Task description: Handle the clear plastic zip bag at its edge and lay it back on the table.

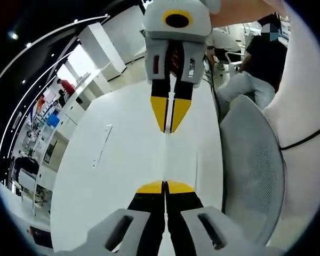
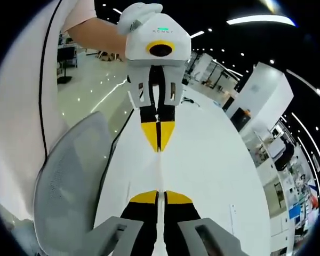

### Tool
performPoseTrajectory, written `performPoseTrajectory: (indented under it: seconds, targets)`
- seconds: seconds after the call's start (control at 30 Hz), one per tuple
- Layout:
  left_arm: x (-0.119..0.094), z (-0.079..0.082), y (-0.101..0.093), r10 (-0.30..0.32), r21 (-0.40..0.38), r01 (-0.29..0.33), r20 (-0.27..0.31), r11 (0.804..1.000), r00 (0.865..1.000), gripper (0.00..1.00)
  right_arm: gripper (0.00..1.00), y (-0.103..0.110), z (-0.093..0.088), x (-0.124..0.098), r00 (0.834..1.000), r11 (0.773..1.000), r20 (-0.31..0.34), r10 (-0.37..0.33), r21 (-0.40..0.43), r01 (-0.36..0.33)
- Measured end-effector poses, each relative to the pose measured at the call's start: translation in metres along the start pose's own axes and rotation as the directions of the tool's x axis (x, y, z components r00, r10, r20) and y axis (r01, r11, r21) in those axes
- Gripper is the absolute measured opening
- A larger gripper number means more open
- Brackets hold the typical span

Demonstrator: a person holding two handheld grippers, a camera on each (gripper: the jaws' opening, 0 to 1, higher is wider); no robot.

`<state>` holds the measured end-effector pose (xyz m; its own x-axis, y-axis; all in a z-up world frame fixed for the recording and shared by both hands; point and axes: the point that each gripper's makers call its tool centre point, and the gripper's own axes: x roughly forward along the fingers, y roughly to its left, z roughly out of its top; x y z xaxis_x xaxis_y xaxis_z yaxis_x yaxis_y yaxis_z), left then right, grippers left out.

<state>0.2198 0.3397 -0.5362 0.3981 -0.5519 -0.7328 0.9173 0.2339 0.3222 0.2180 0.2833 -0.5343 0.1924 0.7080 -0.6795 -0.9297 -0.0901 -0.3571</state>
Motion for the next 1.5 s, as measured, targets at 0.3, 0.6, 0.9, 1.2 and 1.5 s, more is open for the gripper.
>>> performPoseTrajectory:
  seconds: [0.3, 0.6, 0.9, 1.2, 1.5]
  targets:
    - [0.000, 0.001, 0.001, 0.001, 0.000, -0.001, 0.004, 1.000, 1.000, 0.00, 0.00, -0.002, -0.007, -0.005, 1.000, 1.000, -0.005, -0.007, 0.014, 0.008]
    - [0.000, 0.002, 0.002, 0.004, 0.000, -0.004, 0.011, 1.000, 1.000, 0.00, 0.00, -0.003, -0.011, -0.010, 1.000, 1.000, -0.014, -0.016, 0.021, 0.016]
    - [-0.001, 0.003, 0.001, 0.004, 0.002, -0.004, 0.013, 1.000, 1.000, 0.00, 0.00, -0.001, -0.018, -0.017, 0.999, 0.999, -0.029, -0.024, 0.030, 0.025]
    - [-0.003, 0.002, 0.001, 0.008, 0.001, -0.008, 0.016, 1.000, 1.000, 0.00, 0.00, 0.000, -0.024, -0.025, 0.998, 0.999, -0.045, -0.032, 0.034, 0.033]
    - [-0.005, 0.003, 0.002, 0.014, -0.003, -0.014, 0.020, 1.000, 1.000, 0.00, 0.00, -0.002, -0.026, -0.031, 0.998, 0.999, -0.055, -0.039, 0.034, 0.041]
